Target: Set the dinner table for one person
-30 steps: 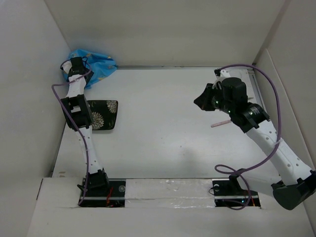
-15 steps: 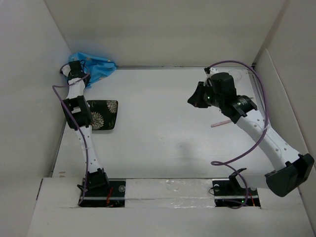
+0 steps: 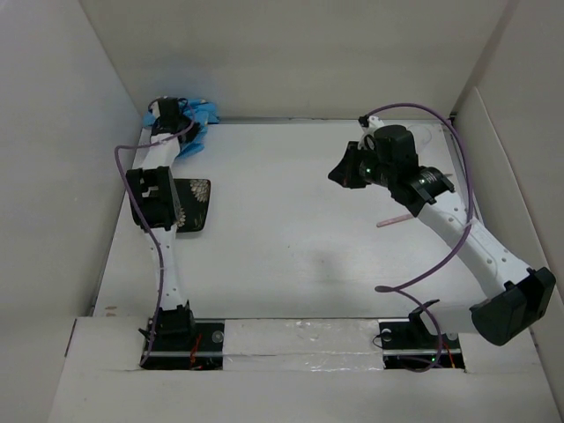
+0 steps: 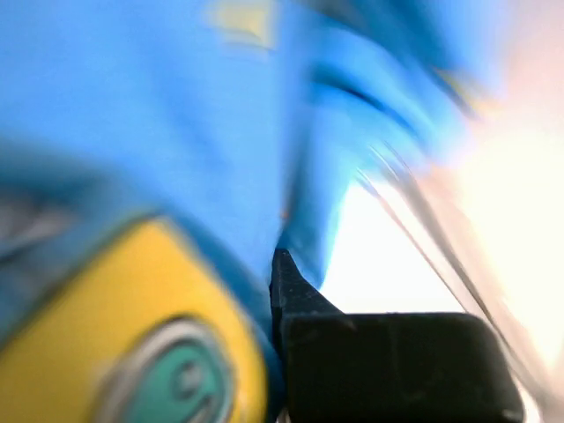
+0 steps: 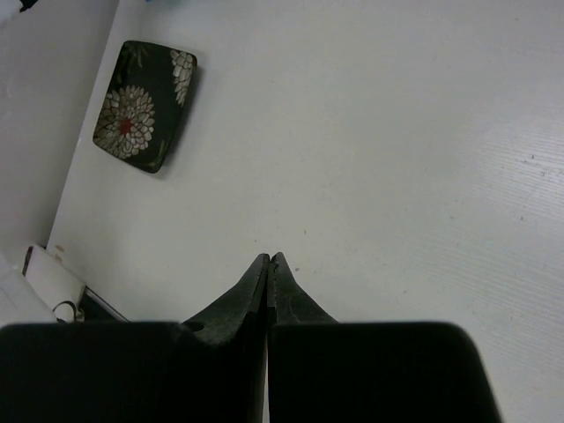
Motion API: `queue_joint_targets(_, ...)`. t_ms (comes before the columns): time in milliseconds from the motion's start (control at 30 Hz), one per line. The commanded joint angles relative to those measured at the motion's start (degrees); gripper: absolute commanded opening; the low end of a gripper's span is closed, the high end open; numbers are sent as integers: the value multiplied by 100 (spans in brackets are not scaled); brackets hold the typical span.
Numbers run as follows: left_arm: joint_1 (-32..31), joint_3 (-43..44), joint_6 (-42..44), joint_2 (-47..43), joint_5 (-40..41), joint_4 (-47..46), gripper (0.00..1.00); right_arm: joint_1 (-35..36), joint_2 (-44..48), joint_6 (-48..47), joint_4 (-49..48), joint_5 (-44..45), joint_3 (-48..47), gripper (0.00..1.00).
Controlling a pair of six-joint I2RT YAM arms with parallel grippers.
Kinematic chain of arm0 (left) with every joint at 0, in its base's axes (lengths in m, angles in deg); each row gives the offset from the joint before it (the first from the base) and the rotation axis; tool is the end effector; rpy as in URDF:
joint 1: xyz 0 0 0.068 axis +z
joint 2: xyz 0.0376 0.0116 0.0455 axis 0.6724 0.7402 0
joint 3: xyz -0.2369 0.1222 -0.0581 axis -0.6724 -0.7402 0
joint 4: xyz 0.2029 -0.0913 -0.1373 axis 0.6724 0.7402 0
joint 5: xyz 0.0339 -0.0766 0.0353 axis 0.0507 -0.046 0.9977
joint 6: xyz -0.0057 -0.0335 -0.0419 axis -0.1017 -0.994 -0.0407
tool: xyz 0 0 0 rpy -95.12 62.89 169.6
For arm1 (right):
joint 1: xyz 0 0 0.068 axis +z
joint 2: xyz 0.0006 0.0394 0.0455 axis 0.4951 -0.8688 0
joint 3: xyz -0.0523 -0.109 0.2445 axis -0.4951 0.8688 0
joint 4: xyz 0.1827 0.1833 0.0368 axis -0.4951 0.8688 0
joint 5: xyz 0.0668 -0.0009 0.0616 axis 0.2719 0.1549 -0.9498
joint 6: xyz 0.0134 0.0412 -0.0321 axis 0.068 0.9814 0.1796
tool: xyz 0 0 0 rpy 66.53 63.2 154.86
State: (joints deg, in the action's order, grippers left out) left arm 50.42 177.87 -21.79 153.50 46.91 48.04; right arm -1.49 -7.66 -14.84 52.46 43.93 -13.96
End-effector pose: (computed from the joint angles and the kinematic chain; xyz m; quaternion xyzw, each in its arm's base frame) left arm 0.5656 0.0770 0.1919 -0.3598 0.7750 -0.2129 0.4739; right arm 0.2561 0.1451 0.3820 -0.0725 0.8512 0.3040 0.4216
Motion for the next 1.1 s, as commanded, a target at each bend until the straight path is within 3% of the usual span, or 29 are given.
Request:
queue_joint_targets(0,-728,69,249,-1448,-516,-460,0,-23,73,-271,-337,-152,-325,2)
queue_joint_targets(233,-1535,-914,188,-3082,-253,-319,0,-383,310,-386,-285,-108,-316,2)
queue_joint_targets(333,-1905,-1548,205,-3838,-25,-363,0,-533,442,-351,-267,-108,-290,8)
queue_joint_targets(433,-2739,-1874,434,-4270,440,-109,0,-656,556,-211,-319,41,-167,31)
queue_joint_targets(467,-3150,-2066,469,-4349,555,-30,0,-656,574,-149,-337,128,-2,48)
queue_joint_targets(567,-3488,-2819,154,-4472,521,-142,0,-893,592,45,-355,279,324,75)
queue_joint_targets(600,-3488,-3076,-178,-4542,460,-204,0,-955,548,63,-311,235,369,78)
queue_joint_targets(667,-3488,-3812,-435,-4674,242,-676,9,-1016,416,107,-249,226,561,87)
queue_joint_targets(733,-3602,-4071,-507,-4631,-110,-898,34,-1017,259,115,-241,156,659,90)
queue_joint_targets(800,-3602,-4019,-445,-4342,-498,-646,45,-1069,135,142,-276,147,860,88)
queue_joint_targets(900,-3602,-4098,-270,-4349,-491,-644,53,-1069,-76,317,-346,112,1159,75)
queue_joint_targets(933,-3602,-4080,-26,-4402,-429,-627,54,-1069,-102,387,-442,60,1256,65)
queue_joint_targets(967,-3602,-3950,142,-4507,-255,-531,58,-1069,-137,414,-486,7,1327,39)
queue_joint_targets(1067,-3602,-3616,914,-4691,262,-58,66,-1009,-155,493,-504,24,1529,0)
